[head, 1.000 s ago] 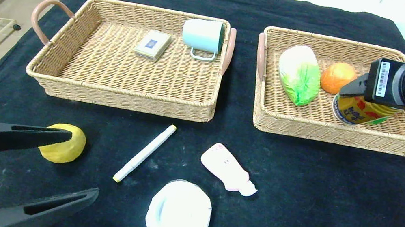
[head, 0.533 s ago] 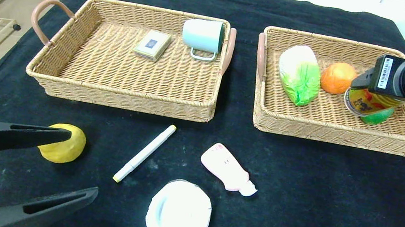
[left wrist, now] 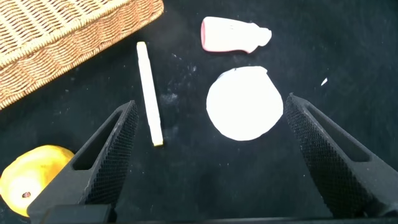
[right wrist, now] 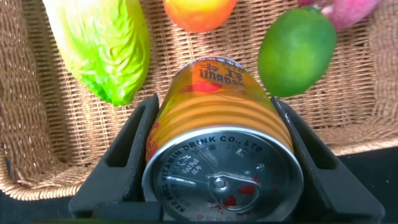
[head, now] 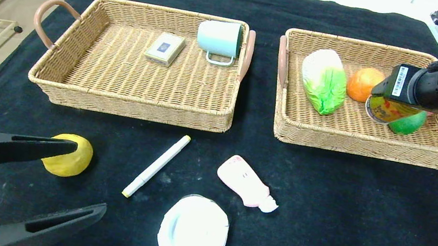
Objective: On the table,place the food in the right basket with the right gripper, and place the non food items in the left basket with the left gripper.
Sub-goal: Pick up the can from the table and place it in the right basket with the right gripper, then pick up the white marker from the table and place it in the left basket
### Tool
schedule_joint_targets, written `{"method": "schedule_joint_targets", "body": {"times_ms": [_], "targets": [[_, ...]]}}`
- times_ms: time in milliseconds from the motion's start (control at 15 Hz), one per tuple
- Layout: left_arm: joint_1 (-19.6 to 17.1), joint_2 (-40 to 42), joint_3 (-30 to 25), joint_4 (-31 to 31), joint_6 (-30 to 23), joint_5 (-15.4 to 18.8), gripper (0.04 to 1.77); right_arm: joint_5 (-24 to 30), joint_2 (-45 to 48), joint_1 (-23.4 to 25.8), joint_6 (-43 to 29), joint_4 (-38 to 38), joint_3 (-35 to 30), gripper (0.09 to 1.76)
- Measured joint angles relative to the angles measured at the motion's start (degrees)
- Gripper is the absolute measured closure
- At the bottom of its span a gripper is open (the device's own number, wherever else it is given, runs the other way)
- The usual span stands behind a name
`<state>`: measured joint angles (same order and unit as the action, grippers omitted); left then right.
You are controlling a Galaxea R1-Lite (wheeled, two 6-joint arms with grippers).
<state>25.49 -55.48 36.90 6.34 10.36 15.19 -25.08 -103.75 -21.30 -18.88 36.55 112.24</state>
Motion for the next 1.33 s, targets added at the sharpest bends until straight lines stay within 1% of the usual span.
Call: {"method": "schedule_joint_targets", "body": {"times_ms": [267, 600, 1000, 1200, 1333], "targets": [[0.0, -0.04, -0.07, 0.0, 0.05, 0.0, 0.09, -0.06, -0.55, -0.04, 0.34, -0.26, -0.02, 0.63], [-0.05, 0.09, 0.02, 0.05, 0.09, 0.02, 0.09, 0.16, -1.21, -0.22, 1.28, -2.68, 0.11, 0.41], [-0.09, 0.02, -0.09, 0.02, 0.11, 0.0, 0.09, 0.22, -0.05, -0.74, 1.61, -2.27, -0.41, 0.27], [-0.09, -0.11, 0.0, 0.02, 0.07, 0.0, 0.09, 1.07, 1.88, -1.68, 1.68, -2.32, -2.15, 0.23], [-0.09, -0.28, 0.06, 0.02, 0.05, 0.02, 0.09, 0.99, 3.73, -2.71, 1.85, -2.4, -5.74, 0.21]]}}
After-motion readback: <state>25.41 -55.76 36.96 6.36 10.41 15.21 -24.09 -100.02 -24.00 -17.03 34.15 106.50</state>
